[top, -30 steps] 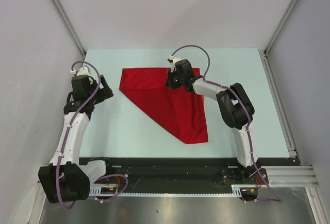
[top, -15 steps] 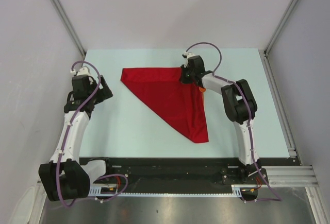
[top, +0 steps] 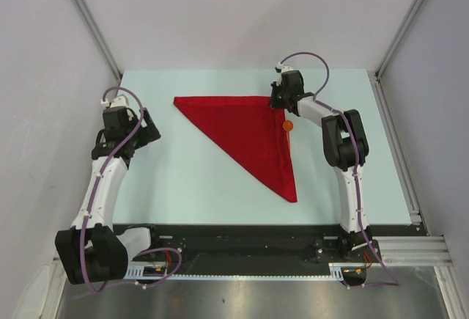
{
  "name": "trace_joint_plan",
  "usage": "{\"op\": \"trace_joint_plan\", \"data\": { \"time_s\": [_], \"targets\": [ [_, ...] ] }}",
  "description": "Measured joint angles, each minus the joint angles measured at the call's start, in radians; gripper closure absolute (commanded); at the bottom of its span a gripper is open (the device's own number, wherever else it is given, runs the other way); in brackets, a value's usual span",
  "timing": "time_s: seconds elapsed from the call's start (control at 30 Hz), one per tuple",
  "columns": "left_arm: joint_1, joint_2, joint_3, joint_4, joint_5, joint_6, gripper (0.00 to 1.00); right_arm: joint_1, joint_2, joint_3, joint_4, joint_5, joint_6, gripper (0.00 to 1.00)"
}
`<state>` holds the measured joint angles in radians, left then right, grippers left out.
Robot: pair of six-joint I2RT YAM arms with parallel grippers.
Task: Fold the napkin, place the utensils inside, and roll it up
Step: Fold the napkin
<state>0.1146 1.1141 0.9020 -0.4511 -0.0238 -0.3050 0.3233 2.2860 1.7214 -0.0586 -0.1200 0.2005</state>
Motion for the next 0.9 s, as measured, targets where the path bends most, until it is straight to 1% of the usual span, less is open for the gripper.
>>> {"op": "trace_joint_plan", "data": {
  "time_s": [0.33,0.9],
  "targets": [
    [0.001,0.012,0.0,0.0,0.0,0.0,0.08,-0.04,0.056,0.071,-0.036,0.003,-0.004,1.0],
    [0.003,0.018,0.0,-0.001,0.0,0.0,0.08,-0.09,0.113,0.154,-0.045,0.004,-0.003,1.0]
  ]
}}
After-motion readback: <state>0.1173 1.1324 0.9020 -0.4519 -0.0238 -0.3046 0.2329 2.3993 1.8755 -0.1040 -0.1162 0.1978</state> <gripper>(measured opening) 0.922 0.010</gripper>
